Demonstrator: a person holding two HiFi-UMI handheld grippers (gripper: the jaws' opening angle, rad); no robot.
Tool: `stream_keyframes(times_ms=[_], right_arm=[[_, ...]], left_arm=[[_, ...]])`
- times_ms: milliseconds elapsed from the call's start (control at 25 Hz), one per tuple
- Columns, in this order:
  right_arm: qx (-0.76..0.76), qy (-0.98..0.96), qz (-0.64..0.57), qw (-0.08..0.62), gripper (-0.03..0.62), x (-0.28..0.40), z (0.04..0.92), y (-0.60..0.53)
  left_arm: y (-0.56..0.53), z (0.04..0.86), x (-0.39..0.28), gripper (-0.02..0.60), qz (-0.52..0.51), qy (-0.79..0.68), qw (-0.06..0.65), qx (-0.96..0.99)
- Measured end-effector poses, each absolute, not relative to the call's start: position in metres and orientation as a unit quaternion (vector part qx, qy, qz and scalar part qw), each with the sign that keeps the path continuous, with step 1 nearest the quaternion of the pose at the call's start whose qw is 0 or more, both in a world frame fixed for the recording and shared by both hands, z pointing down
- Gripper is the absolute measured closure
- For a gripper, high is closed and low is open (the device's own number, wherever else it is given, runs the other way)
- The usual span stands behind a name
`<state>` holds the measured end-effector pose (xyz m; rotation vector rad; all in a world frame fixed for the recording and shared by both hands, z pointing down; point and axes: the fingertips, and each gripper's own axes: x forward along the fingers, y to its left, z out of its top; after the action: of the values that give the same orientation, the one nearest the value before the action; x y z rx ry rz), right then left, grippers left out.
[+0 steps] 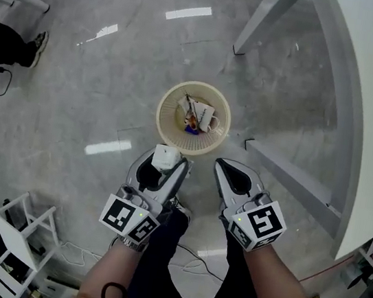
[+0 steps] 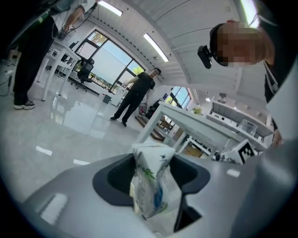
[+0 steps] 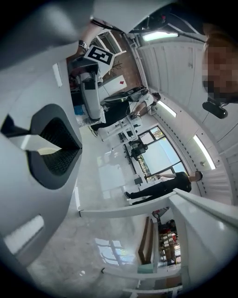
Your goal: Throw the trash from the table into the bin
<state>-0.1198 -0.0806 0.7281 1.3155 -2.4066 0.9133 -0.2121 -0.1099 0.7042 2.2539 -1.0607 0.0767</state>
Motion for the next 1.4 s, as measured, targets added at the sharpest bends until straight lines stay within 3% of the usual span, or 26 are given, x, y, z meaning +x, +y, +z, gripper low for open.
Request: stream_keyframes(times_ms=[440, 720, 800, 960, 1080, 1240, 1400], right_arm=[[0.43, -0.831, 0.325, 0.141, 0.594, -0.121, 0.847, -0.095], [0.421, -0.834, 0.328, 0.142, 0.594, -0.122, 0.87, -0.1], [0.42, -0.833, 0.331, 0.142, 0.594, -0.121, 0.873, -0.1], [0.418, -0.832, 0.335, 0.143, 0.594, -0.121, 0.872, -0.1], [0.417, -0.832, 0.336, 0.143, 0.594, -0.121, 0.868, -0.098], [0.413, -0.833, 0.338, 0.143, 0.594, -0.125, 0.855, -0.094], [0.407, -0.834, 0.342, 0.147, 0.594, -0.129, 0.835, -0.085]], left_arm=[[-0.135, 0.863, -0.21, 0.342, 0.048, -0.425, 0.324, 0.844], [-0.14, 0.903, -0.212, 0.33, 0.079, -0.435, 0.326, 0.835], [-0.14, 0.907, -0.211, 0.284, 0.083, -0.437, 0.325, 0.834], [-0.138, 0.904, -0.207, 0.296, 0.086, -0.433, 0.325, 0.837], [-0.135, 0.897, -0.207, 0.362, 0.09, -0.433, 0.318, 0.839], [-0.128, 0.877, -0.211, 0.571, 0.101, -0.436, 0.301, 0.842], [-0.118, 0.849, -0.215, 0.574, 0.104, -0.436, 0.303, 0.841]])
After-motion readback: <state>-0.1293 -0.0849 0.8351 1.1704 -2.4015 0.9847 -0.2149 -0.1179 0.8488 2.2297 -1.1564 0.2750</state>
